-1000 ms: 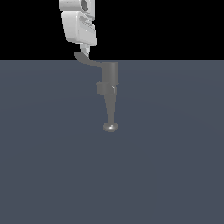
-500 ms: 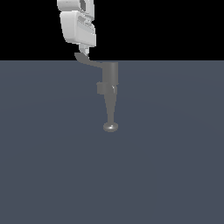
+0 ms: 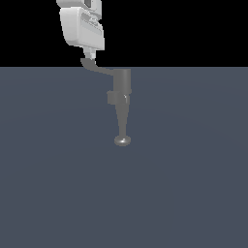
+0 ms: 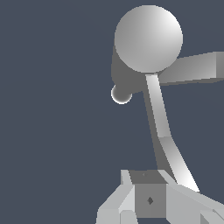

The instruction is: Turn on the faucet by rotating a designated handle.

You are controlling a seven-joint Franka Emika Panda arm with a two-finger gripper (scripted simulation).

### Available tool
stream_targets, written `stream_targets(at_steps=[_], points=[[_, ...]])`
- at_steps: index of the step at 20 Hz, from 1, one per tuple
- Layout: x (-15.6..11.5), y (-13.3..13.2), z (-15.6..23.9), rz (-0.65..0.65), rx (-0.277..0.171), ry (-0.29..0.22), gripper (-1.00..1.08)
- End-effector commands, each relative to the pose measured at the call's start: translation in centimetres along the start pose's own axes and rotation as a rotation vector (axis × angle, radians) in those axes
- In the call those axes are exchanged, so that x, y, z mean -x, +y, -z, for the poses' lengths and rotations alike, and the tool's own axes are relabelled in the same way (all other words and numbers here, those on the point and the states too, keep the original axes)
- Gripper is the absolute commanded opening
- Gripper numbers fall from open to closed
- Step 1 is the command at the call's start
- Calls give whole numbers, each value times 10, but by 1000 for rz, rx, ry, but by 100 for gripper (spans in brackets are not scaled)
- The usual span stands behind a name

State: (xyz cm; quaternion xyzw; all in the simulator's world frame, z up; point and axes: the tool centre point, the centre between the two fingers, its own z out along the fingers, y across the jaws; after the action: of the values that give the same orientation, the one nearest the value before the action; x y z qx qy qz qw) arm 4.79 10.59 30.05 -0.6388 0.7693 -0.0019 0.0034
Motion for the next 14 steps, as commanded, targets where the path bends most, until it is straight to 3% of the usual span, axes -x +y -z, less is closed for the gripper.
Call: stream_targets(at_steps=[1,14], points=[[-1,10,-2,1,8,3,-100],[-2,49,-2,0,7,3,-100]])
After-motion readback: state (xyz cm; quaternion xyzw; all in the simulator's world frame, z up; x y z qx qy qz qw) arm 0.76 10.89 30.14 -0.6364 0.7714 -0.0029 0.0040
